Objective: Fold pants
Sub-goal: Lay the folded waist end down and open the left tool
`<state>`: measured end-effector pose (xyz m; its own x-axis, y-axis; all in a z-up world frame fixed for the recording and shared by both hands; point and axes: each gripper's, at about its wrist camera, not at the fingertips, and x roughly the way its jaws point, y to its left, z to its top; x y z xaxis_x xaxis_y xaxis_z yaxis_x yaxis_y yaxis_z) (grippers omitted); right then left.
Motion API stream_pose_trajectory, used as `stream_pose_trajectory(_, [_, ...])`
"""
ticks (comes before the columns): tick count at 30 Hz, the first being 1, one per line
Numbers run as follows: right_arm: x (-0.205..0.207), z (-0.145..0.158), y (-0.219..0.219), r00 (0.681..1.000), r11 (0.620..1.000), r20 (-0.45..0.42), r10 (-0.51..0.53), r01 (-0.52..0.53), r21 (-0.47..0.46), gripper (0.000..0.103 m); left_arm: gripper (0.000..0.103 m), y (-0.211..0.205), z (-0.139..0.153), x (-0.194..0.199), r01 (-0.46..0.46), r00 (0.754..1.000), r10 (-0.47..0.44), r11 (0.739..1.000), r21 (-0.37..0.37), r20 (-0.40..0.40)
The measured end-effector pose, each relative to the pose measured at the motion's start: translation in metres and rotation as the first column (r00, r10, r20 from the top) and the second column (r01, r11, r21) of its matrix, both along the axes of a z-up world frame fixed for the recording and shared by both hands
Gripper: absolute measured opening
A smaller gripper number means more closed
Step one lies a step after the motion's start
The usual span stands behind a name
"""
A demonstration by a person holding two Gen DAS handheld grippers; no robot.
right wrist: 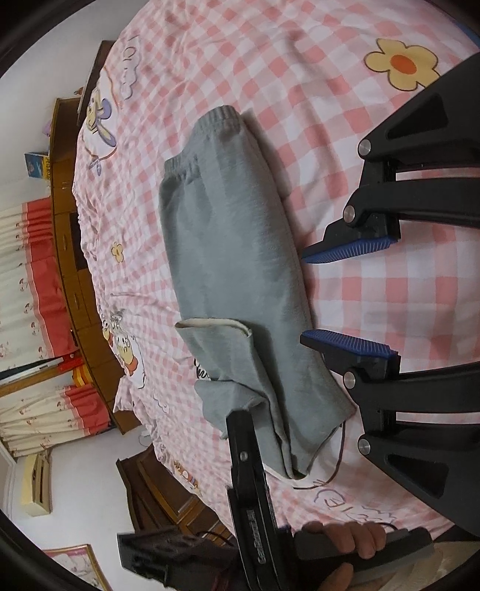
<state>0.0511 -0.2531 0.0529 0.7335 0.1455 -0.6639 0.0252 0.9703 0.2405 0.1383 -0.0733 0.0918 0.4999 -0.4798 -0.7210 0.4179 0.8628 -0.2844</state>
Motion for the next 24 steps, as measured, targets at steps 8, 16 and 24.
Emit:
stream_pose_trajectory(8, [0.019,0.012,0.036,0.994,0.992,-0.004,0.114,-0.114,-0.047,0.039,0.058,0.059,-0.018,-0.003,-0.156,0.988,0.153,0.983,0.092,0.036])
stream_pose_trajectory(16, [0.054,0.019,0.107,0.955,0.955,0.000,0.295,-0.295,-0.025,0.039,0.058,0.097,-0.039,0.009,-0.198,0.980,0.196,0.975,0.096,0.036])
stream_pose_trajectory(24, [0.107,0.010,0.117,0.991,0.988,-0.020,0.134,-0.135,-0.077,0.039,0.059,0.110,-0.062,0.018,-0.175,0.985,0.175,0.983,0.059,0.001])
